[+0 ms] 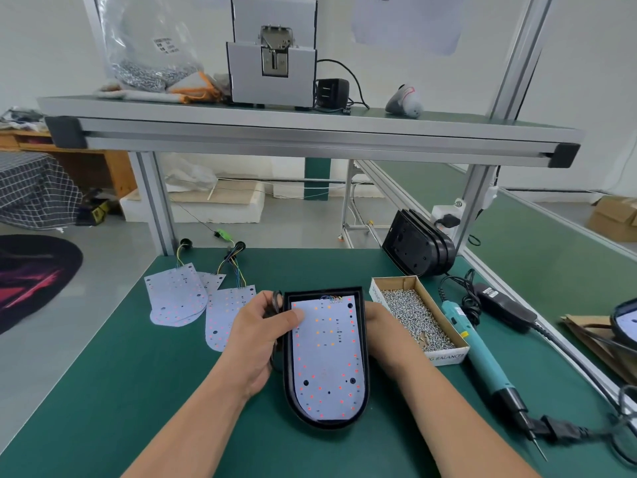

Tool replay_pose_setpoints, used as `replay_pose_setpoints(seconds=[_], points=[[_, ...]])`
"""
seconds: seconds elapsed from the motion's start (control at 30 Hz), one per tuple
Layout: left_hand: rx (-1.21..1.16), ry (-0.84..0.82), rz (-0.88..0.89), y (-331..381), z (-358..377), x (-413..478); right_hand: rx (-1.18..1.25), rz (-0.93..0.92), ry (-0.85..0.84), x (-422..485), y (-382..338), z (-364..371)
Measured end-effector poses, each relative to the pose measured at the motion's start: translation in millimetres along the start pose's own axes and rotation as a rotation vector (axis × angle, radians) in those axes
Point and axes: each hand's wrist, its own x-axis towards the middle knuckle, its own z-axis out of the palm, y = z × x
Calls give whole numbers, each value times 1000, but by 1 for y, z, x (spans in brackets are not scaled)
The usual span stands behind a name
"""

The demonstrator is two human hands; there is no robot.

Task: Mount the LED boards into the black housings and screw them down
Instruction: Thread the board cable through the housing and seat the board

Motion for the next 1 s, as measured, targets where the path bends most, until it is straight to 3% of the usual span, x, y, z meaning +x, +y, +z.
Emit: replay_pose_setpoints(seconds=[0.1, 0.13, 0.3, 0.6, 0.73, 0.9, 1.0], points=[[32, 38, 15, 0, -1, 1, 457, 62, 100, 3, -8, -3], [40, 51, 22, 1, -1, 1, 460, 76, 132, 4, -10, -5], [116, 82, 70, 0, 0, 2, -181, -103, 145, -2, -14, -4], [262, 199, 100, -4, 3, 4, 24, -94, 136, -4, -15, 0], [272, 167, 108, -4, 3, 2, 82, -118, 154, -3, -14, -1], [297, -9, 88, 3, -2, -1, 90, -118, 160, -3, -13, -3], [336, 36, 100, 6, -1, -2, 79, -124, 189, -3, -14, 0]])
